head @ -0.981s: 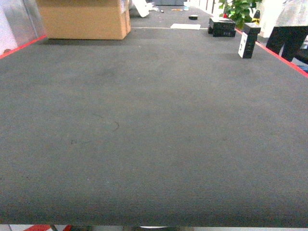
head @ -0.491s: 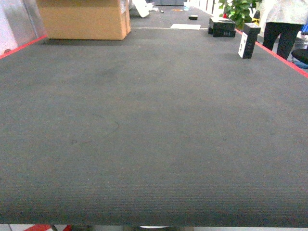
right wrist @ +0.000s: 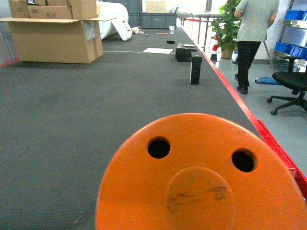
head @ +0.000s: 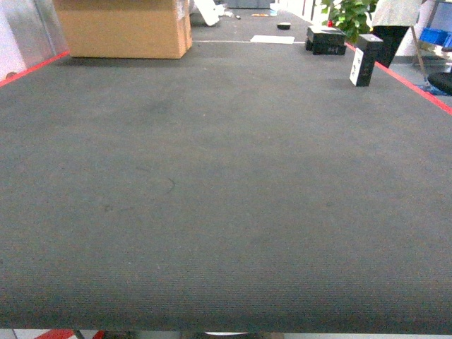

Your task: Sort blue parts and orange caps into right shelf containers

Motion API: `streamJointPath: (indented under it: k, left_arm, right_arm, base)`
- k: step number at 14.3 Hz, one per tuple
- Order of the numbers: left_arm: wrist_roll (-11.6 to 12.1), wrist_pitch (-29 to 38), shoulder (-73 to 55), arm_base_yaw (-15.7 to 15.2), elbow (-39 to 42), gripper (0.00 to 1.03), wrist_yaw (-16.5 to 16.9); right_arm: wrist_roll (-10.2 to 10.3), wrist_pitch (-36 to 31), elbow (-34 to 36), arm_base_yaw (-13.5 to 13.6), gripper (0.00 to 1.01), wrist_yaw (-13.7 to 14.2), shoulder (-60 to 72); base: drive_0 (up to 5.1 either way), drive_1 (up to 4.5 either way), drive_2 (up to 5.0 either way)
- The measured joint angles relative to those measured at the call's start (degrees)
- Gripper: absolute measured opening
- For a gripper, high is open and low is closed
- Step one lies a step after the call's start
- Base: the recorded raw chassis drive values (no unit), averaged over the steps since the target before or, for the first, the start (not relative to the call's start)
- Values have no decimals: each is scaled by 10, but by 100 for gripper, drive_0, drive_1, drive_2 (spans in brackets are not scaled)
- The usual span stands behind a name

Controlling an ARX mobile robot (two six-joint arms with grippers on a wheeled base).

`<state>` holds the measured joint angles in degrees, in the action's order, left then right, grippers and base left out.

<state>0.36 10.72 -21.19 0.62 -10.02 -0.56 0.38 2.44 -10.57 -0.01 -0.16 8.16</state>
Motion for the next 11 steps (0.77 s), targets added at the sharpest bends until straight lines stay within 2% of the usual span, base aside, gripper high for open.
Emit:
streamJointPath:
  k: [1, 2, 11]
  left_arm:
    - [-2, 1, 12, -11, 9, 43, -5]
    - [-1, 0, 24, -8, 21, 43, 6]
    - [-2, -26, 97, -5, 70, 43, 6]
  right_arm:
    - [0, -4, 13, 0, 45, 2, -9]
    - [0, -6, 26, 0, 45, 1, -14]
    - [0, -18, 73, 0, 44, 1, -50]
  base:
    - [0, 0, 0]
    - [0, 0, 0]
    - [0, 0, 0]
